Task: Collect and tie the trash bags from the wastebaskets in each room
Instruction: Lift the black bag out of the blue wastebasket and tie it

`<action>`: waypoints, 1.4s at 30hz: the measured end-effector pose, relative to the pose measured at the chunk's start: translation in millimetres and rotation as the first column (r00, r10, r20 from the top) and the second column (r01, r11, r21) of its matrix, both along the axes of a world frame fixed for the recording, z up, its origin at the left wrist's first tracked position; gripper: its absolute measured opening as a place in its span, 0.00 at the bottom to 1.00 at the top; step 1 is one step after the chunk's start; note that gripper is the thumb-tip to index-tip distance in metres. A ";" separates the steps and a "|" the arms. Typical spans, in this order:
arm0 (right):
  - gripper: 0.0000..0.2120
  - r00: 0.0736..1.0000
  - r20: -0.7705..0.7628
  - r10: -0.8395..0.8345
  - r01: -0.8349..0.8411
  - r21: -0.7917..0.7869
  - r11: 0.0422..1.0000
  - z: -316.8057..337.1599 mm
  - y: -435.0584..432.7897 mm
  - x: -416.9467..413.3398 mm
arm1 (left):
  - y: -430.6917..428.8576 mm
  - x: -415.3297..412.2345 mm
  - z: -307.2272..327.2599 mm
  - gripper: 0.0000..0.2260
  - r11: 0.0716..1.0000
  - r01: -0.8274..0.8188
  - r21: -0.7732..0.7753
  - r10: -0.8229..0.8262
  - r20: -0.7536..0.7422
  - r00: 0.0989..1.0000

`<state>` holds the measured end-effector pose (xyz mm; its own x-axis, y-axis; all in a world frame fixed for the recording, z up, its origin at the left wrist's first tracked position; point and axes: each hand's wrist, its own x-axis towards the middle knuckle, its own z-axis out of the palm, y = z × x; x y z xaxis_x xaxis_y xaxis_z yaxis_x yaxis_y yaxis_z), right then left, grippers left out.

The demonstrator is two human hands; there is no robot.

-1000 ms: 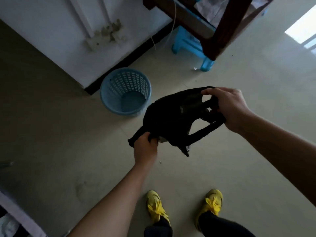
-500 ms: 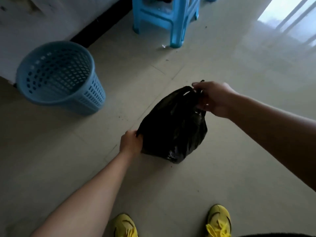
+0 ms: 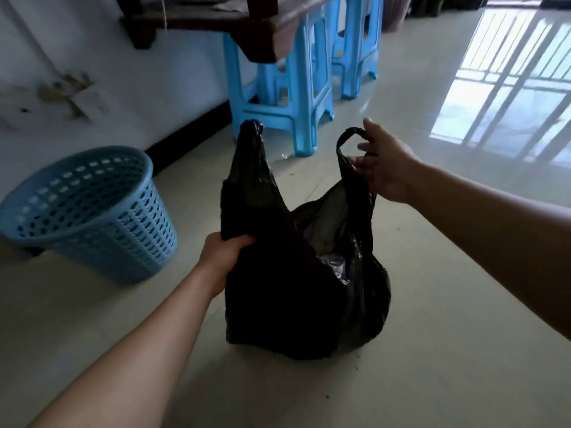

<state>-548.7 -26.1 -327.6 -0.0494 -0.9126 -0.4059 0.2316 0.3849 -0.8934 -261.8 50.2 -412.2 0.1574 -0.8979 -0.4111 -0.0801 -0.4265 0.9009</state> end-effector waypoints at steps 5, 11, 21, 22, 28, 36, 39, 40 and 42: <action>0.36 0.941 -0.248 -0.233 0.191 -0.181 0.965 -11.1 21.1 -14.8 | 2.1 -4.6 -11.5 0.14 0.929 -0.350 0.120 0.370 -0.304 0.878; 0.61 0.926 -0.378 -0.002 -0.051 -0.129 0.990 -45.3 69.7 3.6 | 15.2 -12.1 -5.0 0.17 0.884 -0.393 0.253 0.467 -0.506 0.725; 0.52 0.807 -0.571 0.153 -0.246 -0.088 0.965 -76.6 77.1 39.9 | 18.2 -18.3 0.7 0.12 0.945 -0.323 0.041 0.268 -0.660 0.701; 0.45 0.830 -0.524 0.193 -0.268 -0.070 0.961 -75.3 75.3 39.5 | 18.8 -18.0 0.5 0.13 0.966 -0.258 -0.018 0.181 -0.666 0.724; 0.12 0.849 -0.505 0.156 -0.201 -0.036 0.979 -80.5 81.6 52.4 | 18.6 -20.9 -8.2 0.18 0.967 -0.091 -0.239 0.004 -0.342 0.940; 0.17 0.952 0.224 -0.209 0.181 0.139 0.974 -59.6 72.2 40.7 | 6.3 -20.6 -11.7 0.11 0.911 -0.387 0.141 0.408 -0.433 0.804; 0.20 0.912 0.397 -0.102 0.045 0.151 0.987 -55.2 77.5 43.4 | 6.1 -25.3 -9.9 0.14 0.936 -0.298 0.188 0.347 -0.635 0.690; 0.21 0.896 0.437 -0.073 0.012 0.139 0.990 -53.7 77.6 43.9 | 6.0 -26.6 -9.8 0.13 0.941 -0.285 0.184 0.329 -0.700 0.634; 0.22 0.881 0.473 -0.020 -0.035 0.107 0.994 -50.6 76.0 44.7 | 5.5 -27.6 -7.2 0.13 0.939 -0.292 0.182 0.315 -0.795 0.519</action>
